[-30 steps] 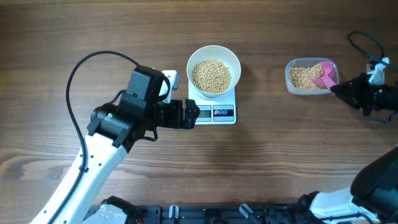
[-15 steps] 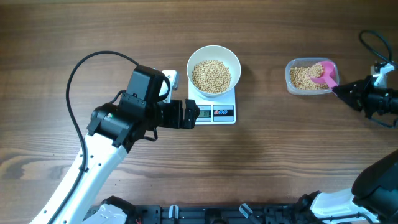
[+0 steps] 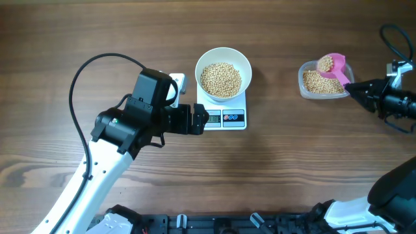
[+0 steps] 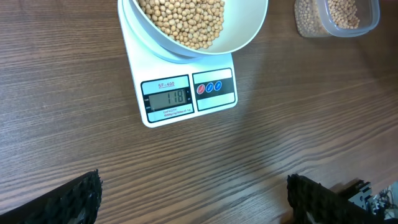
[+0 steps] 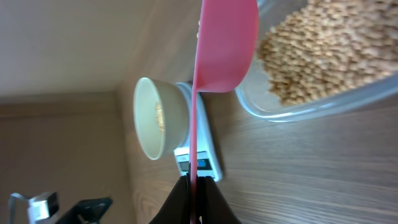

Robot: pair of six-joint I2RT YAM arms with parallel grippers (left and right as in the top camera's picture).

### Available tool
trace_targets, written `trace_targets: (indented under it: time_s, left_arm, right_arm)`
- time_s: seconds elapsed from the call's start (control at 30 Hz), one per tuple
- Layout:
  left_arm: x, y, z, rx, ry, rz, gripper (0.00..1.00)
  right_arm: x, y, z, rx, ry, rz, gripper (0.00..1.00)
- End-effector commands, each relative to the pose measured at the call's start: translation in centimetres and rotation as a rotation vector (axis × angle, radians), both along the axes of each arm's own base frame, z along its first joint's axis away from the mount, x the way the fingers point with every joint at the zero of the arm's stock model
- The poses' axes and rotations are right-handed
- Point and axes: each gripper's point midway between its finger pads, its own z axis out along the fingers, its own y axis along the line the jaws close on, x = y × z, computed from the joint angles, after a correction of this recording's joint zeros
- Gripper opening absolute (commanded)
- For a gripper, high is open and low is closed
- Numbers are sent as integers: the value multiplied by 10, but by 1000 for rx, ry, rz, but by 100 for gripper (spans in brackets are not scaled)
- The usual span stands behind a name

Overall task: Scoop item into bowl and weigh 150g on scale
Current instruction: 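Lift the filled scoop and carry it over the white bowl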

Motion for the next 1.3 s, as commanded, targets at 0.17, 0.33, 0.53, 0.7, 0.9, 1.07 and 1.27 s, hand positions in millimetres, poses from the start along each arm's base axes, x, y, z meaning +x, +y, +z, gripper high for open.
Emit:
trace_targets:
  time_s: [0.17, 0.33, 0.53, 0.7, 0.9, 1.07, 1.27]
  left_arm:
    - [-1, -2, -2, 4, -1, -26, 100]
    - [-1, -2, -2, 4, -1, -26, 100]
    - [-1, -2, -2, 4, -1, -26, 100]
    - [-1, -2, -2, 3, -1, -26, 100]
    - [-1, -2, -2, 4, -1, -26, 100]
    - [-1, -2, -2, 4, -1, -26, 100]
    - [-1, -2, -2, 4, -1, -26, 100]
  right_arm:
    - [9, 25, 33, 189, -127, 50, 4]
    - [13, 58, 43, 251, -146, 134, 4]
    - [18, 105, 44, 275, -114, 252, 4]
    - [27, 142, 46, 271, -127, 345, 4]
    - [30, 183, 38, 205, -114, 439, 4]
    - [26, 207, 22, 108, -78, 491, 4]
    - [22, 232, 20, 69, -112, 560, 4]
